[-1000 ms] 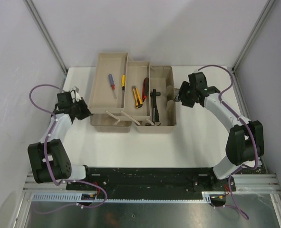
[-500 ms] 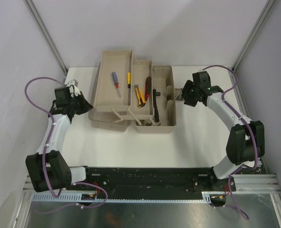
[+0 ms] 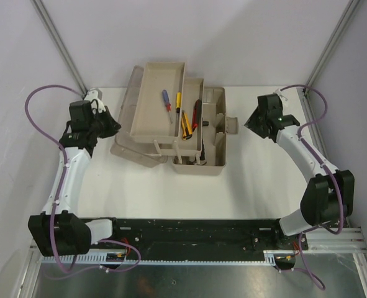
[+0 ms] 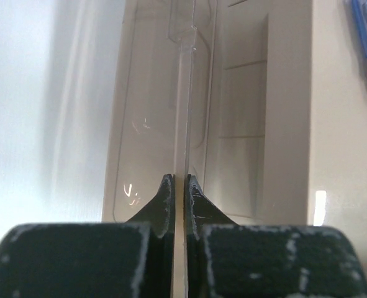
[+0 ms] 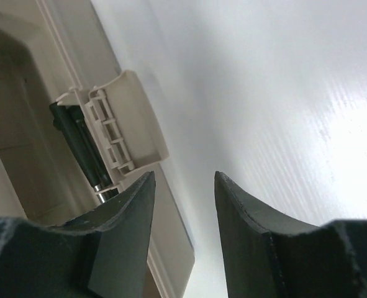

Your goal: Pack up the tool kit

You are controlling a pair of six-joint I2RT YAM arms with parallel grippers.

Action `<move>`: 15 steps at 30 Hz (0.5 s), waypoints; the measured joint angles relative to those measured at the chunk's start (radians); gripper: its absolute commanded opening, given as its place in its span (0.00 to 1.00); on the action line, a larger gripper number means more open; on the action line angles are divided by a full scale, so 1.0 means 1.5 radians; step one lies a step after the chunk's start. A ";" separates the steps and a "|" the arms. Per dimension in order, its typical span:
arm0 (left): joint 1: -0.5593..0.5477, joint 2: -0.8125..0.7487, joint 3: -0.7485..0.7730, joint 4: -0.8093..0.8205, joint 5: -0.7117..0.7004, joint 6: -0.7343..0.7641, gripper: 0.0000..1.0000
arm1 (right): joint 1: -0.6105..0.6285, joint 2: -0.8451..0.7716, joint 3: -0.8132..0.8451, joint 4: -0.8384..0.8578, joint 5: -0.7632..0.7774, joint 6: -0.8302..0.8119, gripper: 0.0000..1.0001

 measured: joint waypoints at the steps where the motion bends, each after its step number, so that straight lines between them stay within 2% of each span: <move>1: -0.008 0.000 0.010 -0.007 -0.008 0.003 0.00 | -0.003 -0.010 -0.005 0.000 0.010 0.004 0.47; 9: -0.077 0.000 0.083 -0.042 -0.075 0.027 0.00 | -0.045 -0.031 -0.054 0.011 0.029 0.020 0.46; 15: -0.151 0.001 0.120 -0.066 -0.155 0.051 0.00 | -0.058 0.007 -0.099 0.034 0.021 0.024 0.46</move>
